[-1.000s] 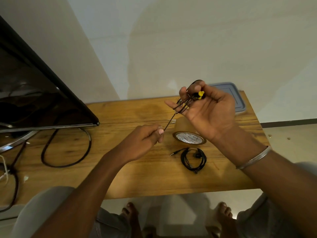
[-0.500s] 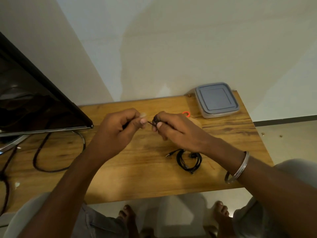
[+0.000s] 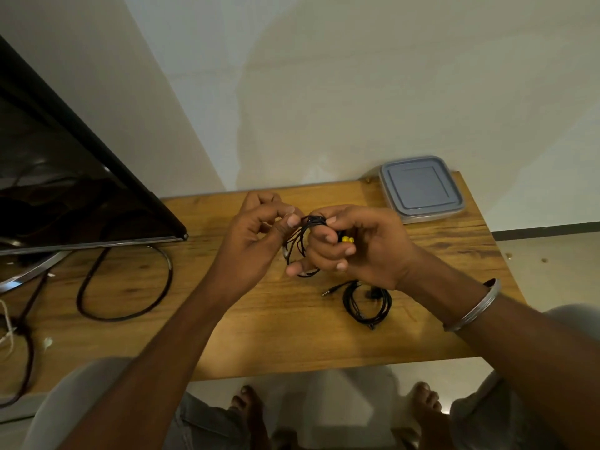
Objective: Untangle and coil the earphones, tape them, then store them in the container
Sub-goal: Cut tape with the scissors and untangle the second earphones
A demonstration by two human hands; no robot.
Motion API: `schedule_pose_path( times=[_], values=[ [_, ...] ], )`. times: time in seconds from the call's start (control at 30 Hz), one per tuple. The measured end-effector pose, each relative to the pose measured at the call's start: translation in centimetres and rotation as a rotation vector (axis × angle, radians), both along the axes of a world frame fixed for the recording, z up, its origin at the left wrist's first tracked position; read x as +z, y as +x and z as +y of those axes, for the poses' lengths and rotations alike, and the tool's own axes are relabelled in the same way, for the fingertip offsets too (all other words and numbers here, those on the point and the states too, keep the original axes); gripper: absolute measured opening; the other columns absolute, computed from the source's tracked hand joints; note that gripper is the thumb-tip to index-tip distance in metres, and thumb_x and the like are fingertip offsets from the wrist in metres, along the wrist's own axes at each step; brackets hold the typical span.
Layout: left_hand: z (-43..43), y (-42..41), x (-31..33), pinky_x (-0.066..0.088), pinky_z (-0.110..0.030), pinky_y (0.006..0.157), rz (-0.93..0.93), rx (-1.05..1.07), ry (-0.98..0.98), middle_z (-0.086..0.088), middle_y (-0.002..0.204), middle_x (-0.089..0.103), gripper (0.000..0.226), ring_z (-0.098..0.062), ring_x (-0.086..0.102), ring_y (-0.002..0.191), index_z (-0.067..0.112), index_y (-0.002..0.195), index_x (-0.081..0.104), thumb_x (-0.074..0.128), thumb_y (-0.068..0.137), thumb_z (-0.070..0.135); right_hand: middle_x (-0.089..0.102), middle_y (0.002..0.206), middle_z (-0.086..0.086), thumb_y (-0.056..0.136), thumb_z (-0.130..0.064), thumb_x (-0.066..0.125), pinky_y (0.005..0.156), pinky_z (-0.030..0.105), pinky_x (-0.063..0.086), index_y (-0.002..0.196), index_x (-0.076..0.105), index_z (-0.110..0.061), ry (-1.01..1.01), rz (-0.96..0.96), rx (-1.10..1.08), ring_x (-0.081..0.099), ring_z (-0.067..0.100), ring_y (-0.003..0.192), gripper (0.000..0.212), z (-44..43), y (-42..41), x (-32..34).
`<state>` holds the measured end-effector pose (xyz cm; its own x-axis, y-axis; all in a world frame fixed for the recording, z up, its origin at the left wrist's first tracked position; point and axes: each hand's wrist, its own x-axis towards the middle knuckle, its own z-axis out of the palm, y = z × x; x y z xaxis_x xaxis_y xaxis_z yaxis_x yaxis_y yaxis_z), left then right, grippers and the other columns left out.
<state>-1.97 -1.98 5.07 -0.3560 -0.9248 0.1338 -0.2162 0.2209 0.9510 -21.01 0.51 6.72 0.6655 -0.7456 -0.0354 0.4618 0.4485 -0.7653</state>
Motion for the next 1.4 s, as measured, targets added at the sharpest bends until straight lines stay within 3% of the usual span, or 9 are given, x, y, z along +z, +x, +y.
schedule_pose_path(
  times=[0.13,0.37,0.47,0.53,0.67,0.8,0.93,1.2,1.4],
  values=[
    [0.4,-0.1,0.0,0.046,-0.023,0.073,0.097,-0.064,0.137,0.009,0.086,0.067,0.017,-0.009,0.059,0.082,0.019,0.099,0.076,0.070,0.089,0.032,0.024,0.051,0.000,0.087,-0.012,0.033,0.092,0.054,0.050,0.069,0.048,-0.011,0.041,-0.047,-0.030,0.023,0.019,0.048,0.024,-0.1,-0.1,-0.1],
    [0.7,0.2,0.3,0.048,-0.036,0.077,0.140,-0.057,0.316,-0.026,0.093,0.072,0.019,-0.025,0.062,0.084,0.009,0.099,0.078,0.067,0.091,0.023,0.021,0.052,0.000,0.084,-0.015,0.036,0.083,0.048,0.055,0.067,0.048,-0.012,0.089,-0.001,-0.085,0.024,0.016,0.047,0.021,-0.2,-0.2,-0.6],
    [0.7,0.4,0.5,0.047,-0.041,0.082,0.162,-0.090,0.370,-0.015,0.094,0.069,0.034,-0.024,0.061,0.090,0.005,0.100,0.075,0.063,0.090,0.035,0.026,0.050,-0.003,0.083,-0.016,0.037,0.078,0.046,0.056,0.066,0.048,-0.013,0.122,0.023,-0.144,0.027,0.015,0.046,0.021,-0.4,-0.4,-0.8],
    [0.9,0.3,0.8,0.050,-0.040,0.086,0.210,-0.117,0.410,-0.015,0.100,0.068,0.042,-0.025,0.062,0.095,-0.006,0.108,0.070,0.056,0.096,0.031,0.029,0.049,-0.003,0.082,-0.017,0.040,0.075,0.043,0.054,0.065,0.049,-0.013,0.142,0.029,-0.182,0.027,0.014,0.046,0.019,-0.6,-0.6,-1.0],
    [1.4,-0.2,1.1,0.055,-0.031,0.083,0.160,-0.150,0.281,-0.024,0.099,0.070,0.030,-0.023,0.066,0.090,-0.004,0.110,0.068,0.064,0.091,0.019,0.031,0.049,-0.004,0.081,-0.018,0.040,0.061,0.035,0.027,0.063,0.050,-0.014,0.130,0.063,-0.215,0.028,0.014,0.045,0.020,-0.7,-0.7,-1.2],
    [1.5,-0.6,0.8,0.056,-0.023,0.076,0.113,-0.116,0.244,-0.021,0.094,0.072,0.024,-0.019,0.068,0.082,0.004,0.108,0.069,0.072,0.084,0.004,0.030,0.049,-0.003,0.079,-0.019,0.041,0.058,0.028,0.045,0.065,0.048,-0.013,0.130,0.057,-0.202,0.028,0.013,0.044,0.017,-0.5,-0.4,-1.1],
    [1.3,-0.9,0.1,0.054,-0.023,0.077,0.110,-0.049,0.179,-0.010,0.091,0.075,0.017,-0.013,0.068,0.084,0.008,0.100,0.072,0.069,0.088,-0.004,0.031,0.048,-0.005,0.084,-0.016,0.036,0.070,0.038,0.048,0.065,0.049,-0.014,0.137,0.066,-0.181,0.028,0.013,0.044,0.023,-0.6,-0.5,-1.1],
    [1.2,-1.1,0.3,0.056,-0.028,0.077,0.414,0.003,0.380,-0.004,0.088,0.073,0.023,-0.016,0.068,0.079,0.009,0.102,0.070,0.061,0.089,-0.008,0.029,0.046,-0.007,0.082,-0.019,0.038,0.065,0.037,0.054,0.064,0.047,-0.015,0.179,0.069,-0.196,0.024,0.012,0.043,0.021,-0.7,-0.5,-0.6],
    [1.4,-1.5,0.9,0.051,-0.031,0.064,0.644,-0.140,0.660,-0.006,0.078,0.050,0.043,-0.015,0.044,0.060,0.004,0.120,0.055,0.041,0.080,0.000,0.027,0.045,-0.007,0.081,-0.019,0.037,0.058,0.032,0.050,0.062,0.046,-0.015,0.186,0.088,-0.215,0.024,0.012,0.041,0.021,-0.7,-0.5,-0.5]
  ],
)
